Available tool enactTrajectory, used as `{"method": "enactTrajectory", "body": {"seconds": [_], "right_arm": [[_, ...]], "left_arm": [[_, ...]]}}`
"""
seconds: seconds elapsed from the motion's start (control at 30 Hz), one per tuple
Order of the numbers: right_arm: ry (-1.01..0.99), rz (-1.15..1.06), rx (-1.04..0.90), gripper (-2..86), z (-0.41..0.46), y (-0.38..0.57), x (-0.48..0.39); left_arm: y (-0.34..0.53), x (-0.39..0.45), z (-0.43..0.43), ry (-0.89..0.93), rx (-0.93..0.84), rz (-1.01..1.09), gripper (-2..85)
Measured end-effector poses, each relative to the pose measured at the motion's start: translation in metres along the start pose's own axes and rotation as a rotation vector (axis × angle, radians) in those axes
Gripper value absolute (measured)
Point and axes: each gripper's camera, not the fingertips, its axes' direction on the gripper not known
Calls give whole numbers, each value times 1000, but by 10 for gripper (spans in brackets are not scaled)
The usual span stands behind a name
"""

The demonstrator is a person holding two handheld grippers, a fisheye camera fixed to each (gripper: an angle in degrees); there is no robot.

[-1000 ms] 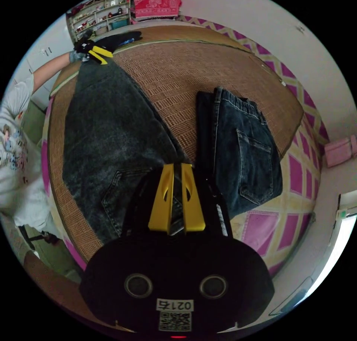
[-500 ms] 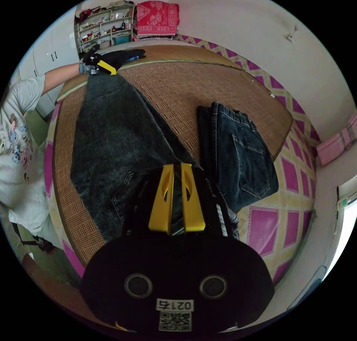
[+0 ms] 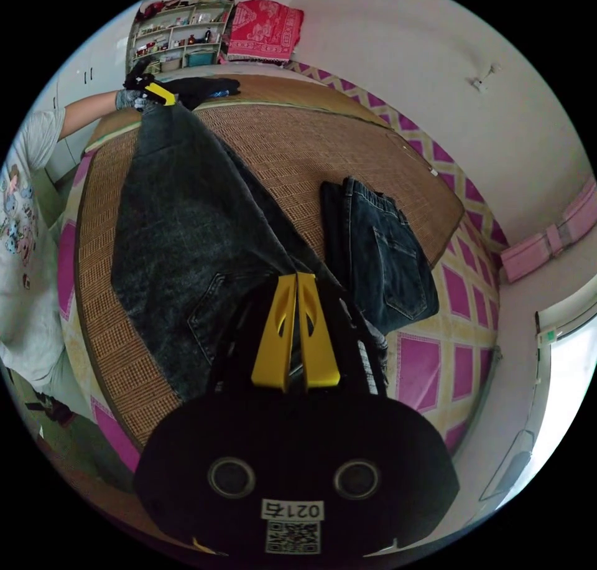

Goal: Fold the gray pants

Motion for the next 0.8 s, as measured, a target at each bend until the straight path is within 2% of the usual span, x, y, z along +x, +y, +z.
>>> {"method": "enactTrajectory", "body": {"seconds": [0.17, 0.3, 0.4, 0.5, 0.67, 0.73, 0.8], "right_arm": [[12, 5, 92, -10, -72, 41, -36], [-10, 17, 219, -10, -166, 97, -95], [-21, 12, 175, -10, -198, 132, -154], [-68, 57, 116, -10, -194, 167, -209], [-115, 228, 0, -10, -130, 216, -260], [-110, 343, 90, -10, -129, 233, -263], [-136, 365, 91, -10, -134, 238, -262]], "left_arm": [[28, 42, -87, 24, 98, 42, -10], [56, 84, -153, 56, 139, 78, -9], [83, 117, -190, 98, 137, 61, -10], [119, 149, -198, 126, 66, 14, -10], [191, 167, -164, 193, 60, -305, -9], [207, 166, -164, 211, 111, -391, -9], [213, 163, -179, 253, 166, -422, -8]]}}
